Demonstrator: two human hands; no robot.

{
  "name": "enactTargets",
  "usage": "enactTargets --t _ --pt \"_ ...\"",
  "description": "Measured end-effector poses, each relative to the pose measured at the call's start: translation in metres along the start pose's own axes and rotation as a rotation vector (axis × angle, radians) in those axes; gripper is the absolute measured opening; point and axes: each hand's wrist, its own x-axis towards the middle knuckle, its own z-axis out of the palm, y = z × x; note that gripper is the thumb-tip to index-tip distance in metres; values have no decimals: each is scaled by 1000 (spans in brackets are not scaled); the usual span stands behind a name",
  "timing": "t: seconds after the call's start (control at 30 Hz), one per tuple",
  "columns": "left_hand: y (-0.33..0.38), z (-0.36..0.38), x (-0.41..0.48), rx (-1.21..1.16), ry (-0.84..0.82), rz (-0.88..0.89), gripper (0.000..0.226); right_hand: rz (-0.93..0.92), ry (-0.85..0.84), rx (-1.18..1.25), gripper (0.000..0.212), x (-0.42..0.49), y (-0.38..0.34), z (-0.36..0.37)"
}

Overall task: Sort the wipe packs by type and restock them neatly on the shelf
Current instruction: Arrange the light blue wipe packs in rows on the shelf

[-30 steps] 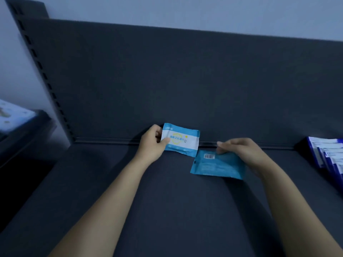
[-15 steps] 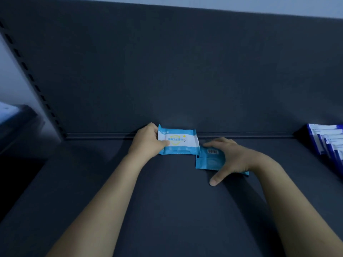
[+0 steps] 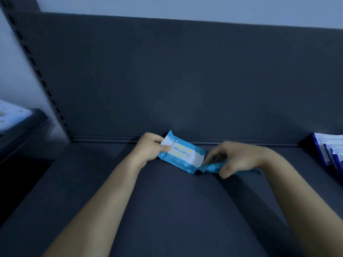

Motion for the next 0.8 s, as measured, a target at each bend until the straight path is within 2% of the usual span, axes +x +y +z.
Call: enactTargets --t 0.1,0.2,0.37,0.47,0.53,0.6,0.67,0.73,0.8 --pt "-1 6 3 -89 113 17 4 -59 -26 270 53 -1 15 -13" --pt "-2 24 5 -197 205 21 10 -99 -55 430 59 9 23 -19" --pt "6 53 -1 -347 171 27 12 -180 -136 673 52 22 28 -13" --pt "3 54 2 -229 160 74 9 -205 -123 710 60 23 37 -12" --pt "0 51 4 -150 165 118 8 -203 -95 707 56 21 45 -15" --pt "-1 50 5 -131 164 133 9 -169 17 617 42 20 51 -17" --pt "-1 50 5 -116 158 134 11 -128 205 545 33 26 54 -12" --pt "-1 49 6 -108 145 133 10 -148 393 534 32 34 50 -2" --pt "0 46 8 -93 144 145 19 -196 490 540 33 44 42 12"
